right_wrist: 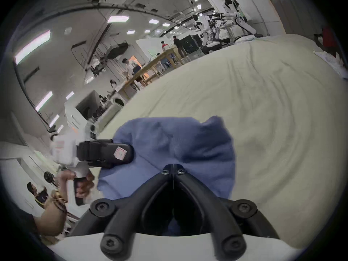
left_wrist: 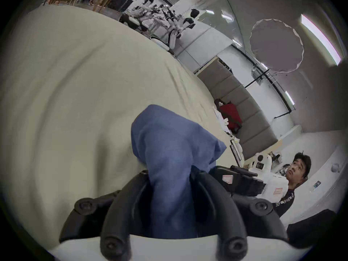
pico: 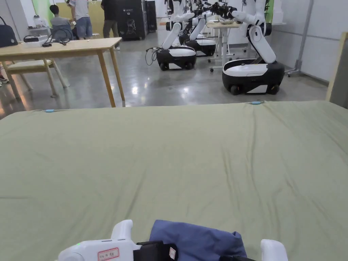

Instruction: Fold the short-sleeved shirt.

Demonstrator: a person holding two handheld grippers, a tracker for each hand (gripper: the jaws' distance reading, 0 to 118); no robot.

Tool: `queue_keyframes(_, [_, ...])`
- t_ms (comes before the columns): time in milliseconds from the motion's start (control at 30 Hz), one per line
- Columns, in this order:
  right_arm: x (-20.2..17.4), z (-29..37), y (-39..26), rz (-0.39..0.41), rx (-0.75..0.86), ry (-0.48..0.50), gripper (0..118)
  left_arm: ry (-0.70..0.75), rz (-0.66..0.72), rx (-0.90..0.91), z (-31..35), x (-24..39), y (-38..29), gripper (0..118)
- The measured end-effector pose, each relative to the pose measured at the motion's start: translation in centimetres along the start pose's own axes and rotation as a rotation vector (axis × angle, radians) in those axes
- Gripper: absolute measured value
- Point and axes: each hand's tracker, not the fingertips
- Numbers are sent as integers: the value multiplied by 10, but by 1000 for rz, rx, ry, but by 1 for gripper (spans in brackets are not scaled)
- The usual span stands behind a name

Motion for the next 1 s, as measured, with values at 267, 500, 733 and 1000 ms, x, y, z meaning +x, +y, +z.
queue_keyframes(267, [-12,23,5,29,28,-60,1,179,-51,53,179,-109,65,27])
queue_keyframes(500, [-3,33,-7,16,4,-156,1,535,29,112,310,-229,101,27])
queue_keyframes(733, [1,28,-9,-12,-23,-190,1,520,113,176,301,-240,93,118])
queue_keyframes(1000, [-17,46,-1,3,66,-154,1,432,13,443,350,-150,71,72])
